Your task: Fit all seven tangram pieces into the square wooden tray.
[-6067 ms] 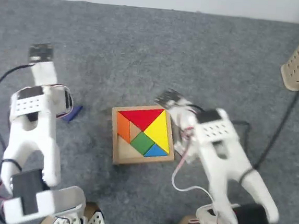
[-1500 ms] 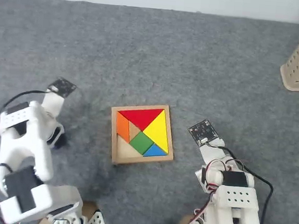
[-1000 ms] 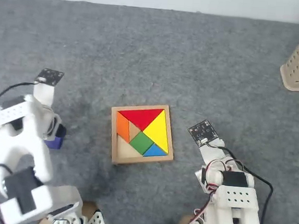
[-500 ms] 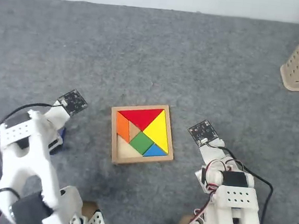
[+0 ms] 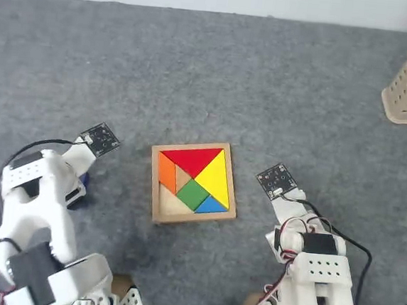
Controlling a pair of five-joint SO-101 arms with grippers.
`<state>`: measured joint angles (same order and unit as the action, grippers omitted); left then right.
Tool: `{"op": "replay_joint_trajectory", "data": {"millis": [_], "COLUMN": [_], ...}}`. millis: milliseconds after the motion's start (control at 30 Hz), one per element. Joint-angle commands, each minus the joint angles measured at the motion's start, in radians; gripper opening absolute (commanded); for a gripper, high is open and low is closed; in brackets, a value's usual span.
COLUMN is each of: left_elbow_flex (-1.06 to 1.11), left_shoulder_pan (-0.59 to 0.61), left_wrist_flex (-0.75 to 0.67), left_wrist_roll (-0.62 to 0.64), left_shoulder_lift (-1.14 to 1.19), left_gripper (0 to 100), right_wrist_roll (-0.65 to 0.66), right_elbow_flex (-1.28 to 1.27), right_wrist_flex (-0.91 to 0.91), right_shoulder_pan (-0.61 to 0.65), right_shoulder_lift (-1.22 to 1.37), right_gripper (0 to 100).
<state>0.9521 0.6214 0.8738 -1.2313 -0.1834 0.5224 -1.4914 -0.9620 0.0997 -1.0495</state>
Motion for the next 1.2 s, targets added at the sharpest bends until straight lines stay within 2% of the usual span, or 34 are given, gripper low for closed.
{"op": "replay_joint_trajectory", "data": {"millis": [0, 100, 300, 600, 733, 967, 1167], "left_elbow_flex": [0.007, 0.007, -0.001, -0.013, -0.061, -0.272, -0.28], "left_shoulder_pan": [-0.002, -0.009, -0.008, -0.011, -0.014, -0.006, -0.006], "left_wrist_flex": [0.008, 0.083, 0.086, 0.071, 0.083, 0.244, 0.227], "left_wrist_roll": [-0.005, -0.011, 0.023, 0.069, 0.072, 0.072, 0.072], "left_shoulder_lift": [0.038, 0.044, 0.049, 0.051, 0.107, 0.304, 0.281], "left_gripper": [18, 17, 22, 22, 18, 15, 11], "right_wrist_roll": [0.017, 0.017, 0.017, 0.017, 0.017, 0.017, 0.017], "right_elbow_flex": [0.005, 0.005, 0.005, 0.005, 0.005, 0.005, 0.005], "right_wrist_flex": [0.018, 0.018, 0.018, 0.018, 0.018, 0.018, 0.018], "right_shoulder_pan": [-0.012, -0.012, -0.013, -0.015, -0.015, -0.016, -0.016], "right_shoulder_lift": [-0.024, -0.024, -0.024, -0.024, -0.024, -0.024, -0.024], "right_gripper": [0.7, 0.7, 0.7, 0.7, 0.7, 0.7, 0.7]}}
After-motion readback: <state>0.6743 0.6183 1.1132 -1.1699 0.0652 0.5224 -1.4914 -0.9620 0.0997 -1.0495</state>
